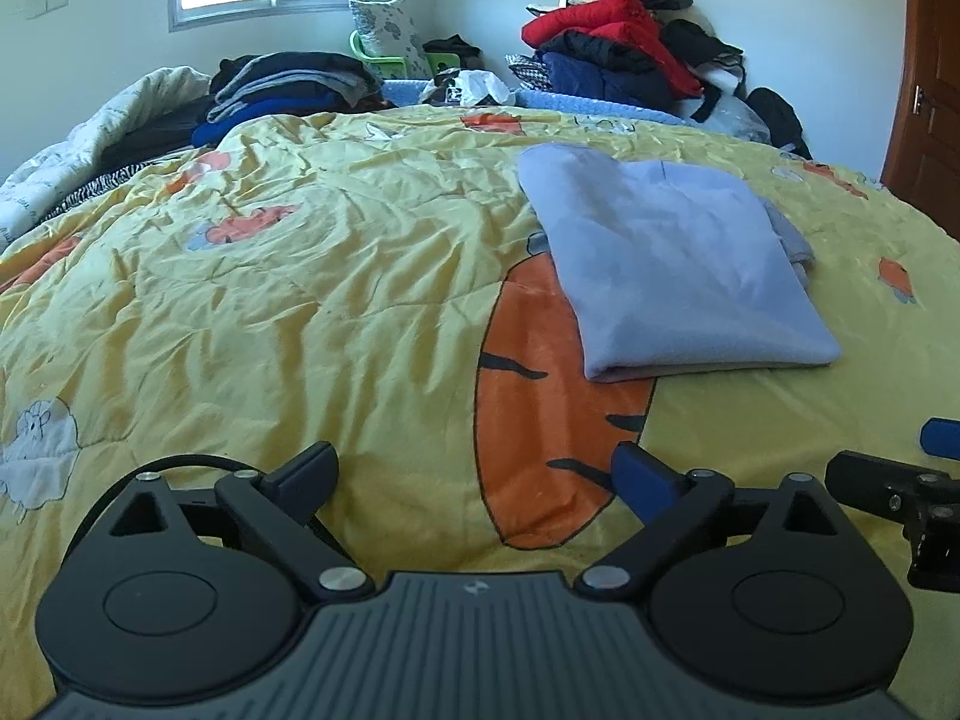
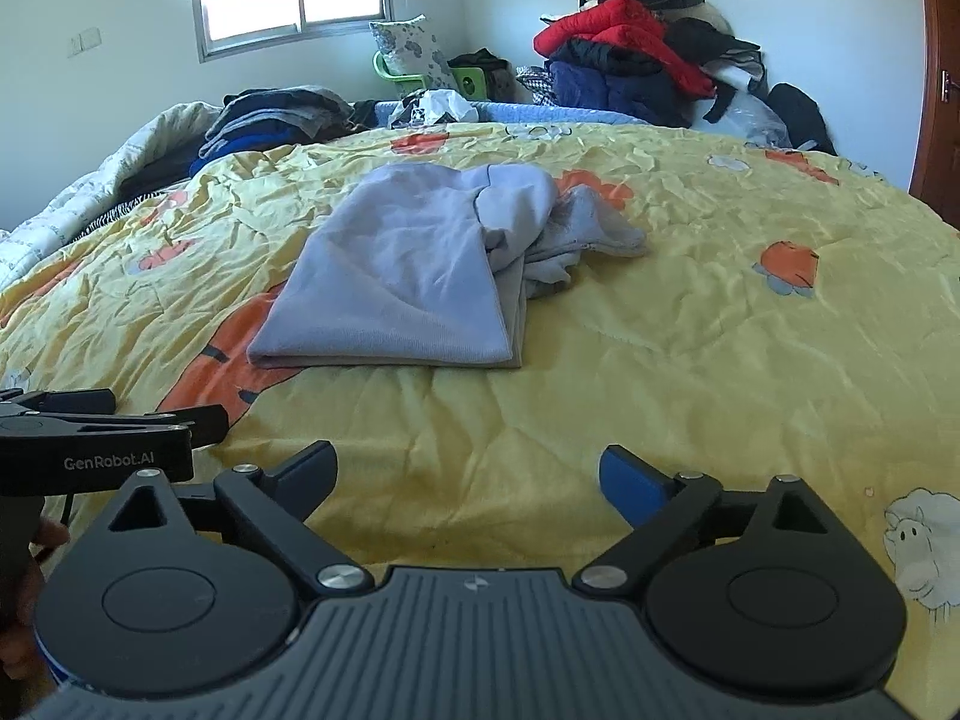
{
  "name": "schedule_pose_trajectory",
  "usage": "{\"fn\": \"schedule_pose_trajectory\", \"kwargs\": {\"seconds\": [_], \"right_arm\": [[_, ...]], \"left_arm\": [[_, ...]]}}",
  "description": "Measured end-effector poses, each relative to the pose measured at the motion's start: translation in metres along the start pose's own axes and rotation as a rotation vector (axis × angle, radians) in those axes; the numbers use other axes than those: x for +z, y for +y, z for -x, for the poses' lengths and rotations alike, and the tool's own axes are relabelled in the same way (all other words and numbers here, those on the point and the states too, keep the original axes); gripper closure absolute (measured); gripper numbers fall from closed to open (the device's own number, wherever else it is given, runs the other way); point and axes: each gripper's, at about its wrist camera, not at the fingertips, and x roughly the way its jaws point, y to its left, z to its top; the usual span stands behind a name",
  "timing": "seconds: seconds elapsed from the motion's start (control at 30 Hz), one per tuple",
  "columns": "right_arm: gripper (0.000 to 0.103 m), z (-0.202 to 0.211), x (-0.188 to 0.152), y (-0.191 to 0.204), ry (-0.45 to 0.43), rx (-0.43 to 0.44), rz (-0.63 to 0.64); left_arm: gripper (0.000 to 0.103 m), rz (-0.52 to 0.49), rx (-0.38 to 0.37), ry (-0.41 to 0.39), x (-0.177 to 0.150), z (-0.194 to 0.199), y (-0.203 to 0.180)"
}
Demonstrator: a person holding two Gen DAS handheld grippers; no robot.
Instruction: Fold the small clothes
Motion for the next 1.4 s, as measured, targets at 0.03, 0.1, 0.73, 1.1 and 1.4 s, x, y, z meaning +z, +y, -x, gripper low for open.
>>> {"fn": "schedule_pose_trajectory", "kwargs": {"seconds": [0.03, 0.1, 0.73, 1.1, 1.4], "right_arm": [[0.007, 0.000, 0.000, 0.001, 0.000, -0.005, 0.003], [0.005, 0.001, -0.001, 0.001, 0.000, -0.012, 0.004], [0.002, -0.007, -0.004, 0.002, 0.008, -0.051, -0.009], [0.001, -0.011, -0.006, 0.003, 0.005, -0.056, -0.020], [0.001, -0.013, -0.005, 0.004, 0.014, -0.084, 0.008]], "left_arm": [[0.004, 0.003, 0.003, 0.000, 0.000, 0.000, 0.000], [0.003, 0.003, 0.009, 0.000, -0.001, 0.000, -0.001], [0.000, -0.007, 0.027, -0.011, -0.004, 0.000, -0.003], [0.000, 0.002, 0.029, -0.013, -0.005, 0.000, -0.002], [0.000, 0.016, 0.056, -0.011, -0.004, -0.002, 0.001]]}}
